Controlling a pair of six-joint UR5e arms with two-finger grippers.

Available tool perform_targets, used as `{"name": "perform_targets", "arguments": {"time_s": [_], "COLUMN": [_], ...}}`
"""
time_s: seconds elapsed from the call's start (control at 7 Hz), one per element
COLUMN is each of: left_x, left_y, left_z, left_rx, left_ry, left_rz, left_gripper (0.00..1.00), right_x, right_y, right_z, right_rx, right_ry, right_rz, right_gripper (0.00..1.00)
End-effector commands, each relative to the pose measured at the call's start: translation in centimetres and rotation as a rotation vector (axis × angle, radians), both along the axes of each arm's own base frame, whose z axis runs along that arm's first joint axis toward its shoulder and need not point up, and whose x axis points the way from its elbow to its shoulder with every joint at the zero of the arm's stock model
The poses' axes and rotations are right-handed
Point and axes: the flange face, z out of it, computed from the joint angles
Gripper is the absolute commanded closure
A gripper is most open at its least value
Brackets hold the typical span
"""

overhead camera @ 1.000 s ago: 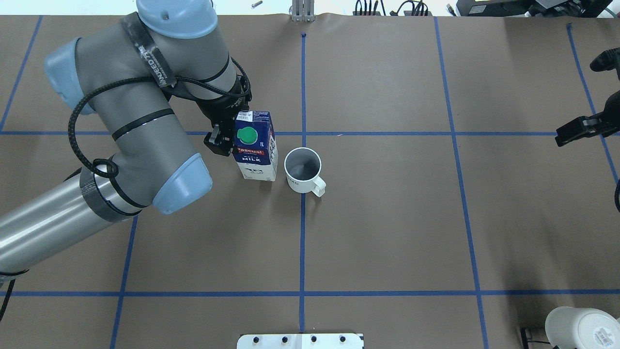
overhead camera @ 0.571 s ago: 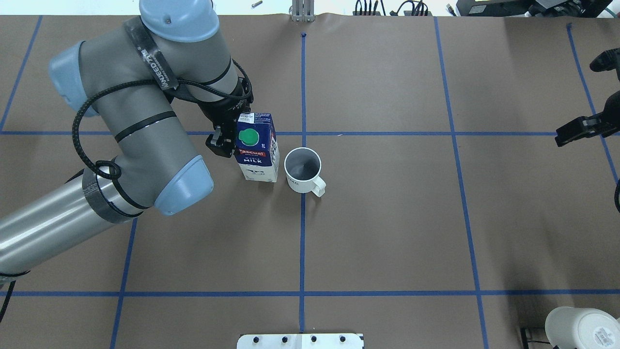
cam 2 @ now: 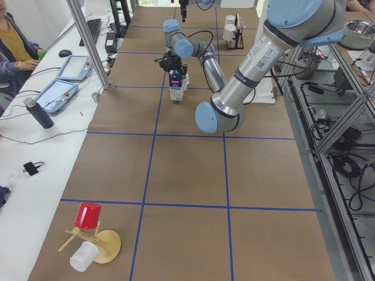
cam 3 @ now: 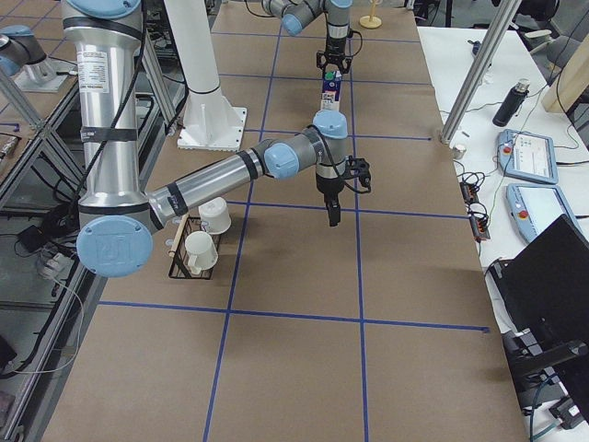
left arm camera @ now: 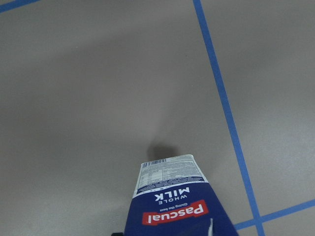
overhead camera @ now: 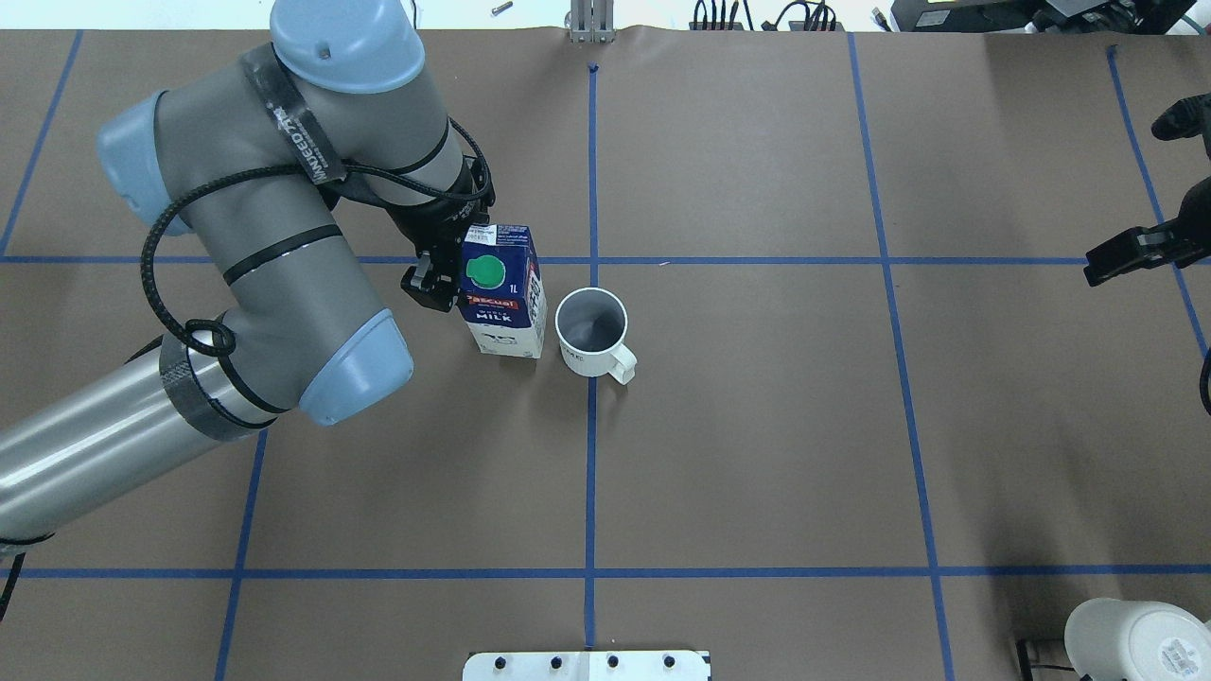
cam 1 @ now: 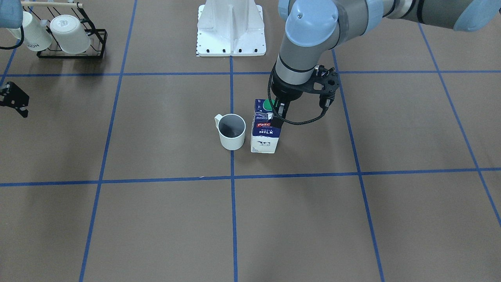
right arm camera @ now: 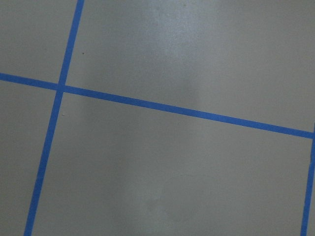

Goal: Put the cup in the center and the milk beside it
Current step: 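Lower the milk carton beside the mug and open the left gripper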

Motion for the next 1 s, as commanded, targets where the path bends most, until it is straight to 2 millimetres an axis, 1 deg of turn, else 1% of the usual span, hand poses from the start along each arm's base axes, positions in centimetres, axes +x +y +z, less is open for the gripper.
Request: {"name": "perform_targets", "arguments": {"time_s": [0.0,0.14,0.29,0.43,0.57,0.71,0.86], "left_x": [-0.1,-0.5,-1.0,-1.1,-2.4,-5.0,-8.4], "left_y": [0.1,0.3,0.8,0.9,1.2,2.9,1.8], "left_z": [-0.1,-0.5,-0.9,-0.6,-1.1,-1.1,-0.6], "left_rx": [0.004,0.007,0.014,0.012,0.023,0.039,0.058], "left_ry": [0.003,0.007,0.015,0.012,0.024,0.033,0.033], "left_rz": [0.002,0.001,-0.001,-0.001,-0.010,-0.018,-0.063], "left_gripper": [0.10,0.02,0.02,0.02,0.02,0.02,0.02], "right_x": [0.0,0.0,0.0,-0.1,-0.1,0.2,1.1], "right_y": [0.0,-0.1,-0.1,-0.2,-0.2,-0.4,-0.7], "right_z": [-0.1,-0.1,-0.2,-0.4,-0.4,-0.7,-0.7], "right_rx": [0.001,0.003,0.005,0.006,0.008,0.012,0.013], "right_ry": [-0.001,0.000,-0.001,-0.002,-0.003,-0.005,-0.007], "right_rz": [0.000,0.001,0.001,0.002,0.002,0.008,0.024], "right_gripper": [0.00,0.00,0.00,0.00,0.00,0.00,0.00]}}
